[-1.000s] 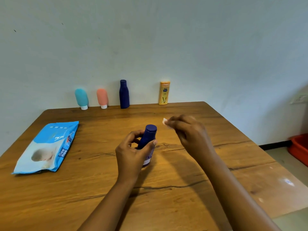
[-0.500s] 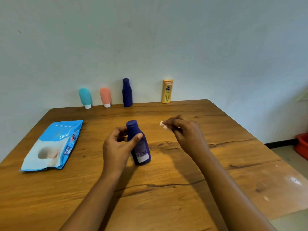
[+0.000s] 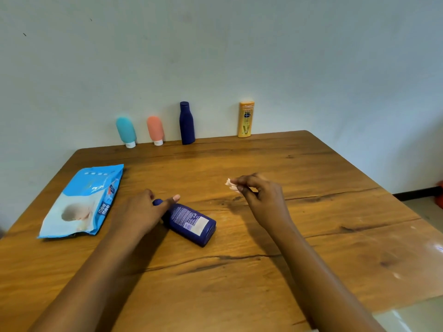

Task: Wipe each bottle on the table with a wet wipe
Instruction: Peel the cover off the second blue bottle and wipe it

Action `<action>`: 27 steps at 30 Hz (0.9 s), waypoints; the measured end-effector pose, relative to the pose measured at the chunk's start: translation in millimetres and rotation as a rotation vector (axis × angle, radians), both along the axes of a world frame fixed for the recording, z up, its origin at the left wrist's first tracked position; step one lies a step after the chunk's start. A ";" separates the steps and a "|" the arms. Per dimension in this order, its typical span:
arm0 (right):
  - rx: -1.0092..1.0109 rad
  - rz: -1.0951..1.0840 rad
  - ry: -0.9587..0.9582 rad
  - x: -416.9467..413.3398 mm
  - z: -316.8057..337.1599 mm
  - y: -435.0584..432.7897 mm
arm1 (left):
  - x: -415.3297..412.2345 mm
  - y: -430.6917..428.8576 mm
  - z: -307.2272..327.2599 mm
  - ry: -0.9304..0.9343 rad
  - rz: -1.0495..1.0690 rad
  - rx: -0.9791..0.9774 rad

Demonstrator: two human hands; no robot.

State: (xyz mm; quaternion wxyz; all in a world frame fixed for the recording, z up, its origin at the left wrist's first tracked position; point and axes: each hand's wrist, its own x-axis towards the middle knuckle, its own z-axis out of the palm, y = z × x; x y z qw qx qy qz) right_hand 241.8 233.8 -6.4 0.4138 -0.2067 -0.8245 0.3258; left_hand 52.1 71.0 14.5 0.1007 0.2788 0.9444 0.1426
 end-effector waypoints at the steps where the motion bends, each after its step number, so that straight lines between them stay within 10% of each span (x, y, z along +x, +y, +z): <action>1: -0.018 0.002 0.009 -0.9 -1.8 -1.3 | -1.1 -1.7 4.4 0.093 -0.109 -0.053; 7: -0.065 -0.027 -0.025 -0.7 -8.4 -15.5 | 21.6 15.6 16.0 0.082 -0.945 -0.332; 13: -0.212 0.066 0.015 5.8 -1.0 -22.3 | 23.7 34.3 8.6 -0.010 -0.914 -0.158; 17: -0.263 0.042 0.128 17.8 24.2 -21.1 | 31.6 24.9 15.3 -0.081 -0.809 0.348; 27: 0.449 0.078 -0.170 7.9 85.3 -54.0 | 54.3 22.7 18.6 -0.136 -0.736 0.965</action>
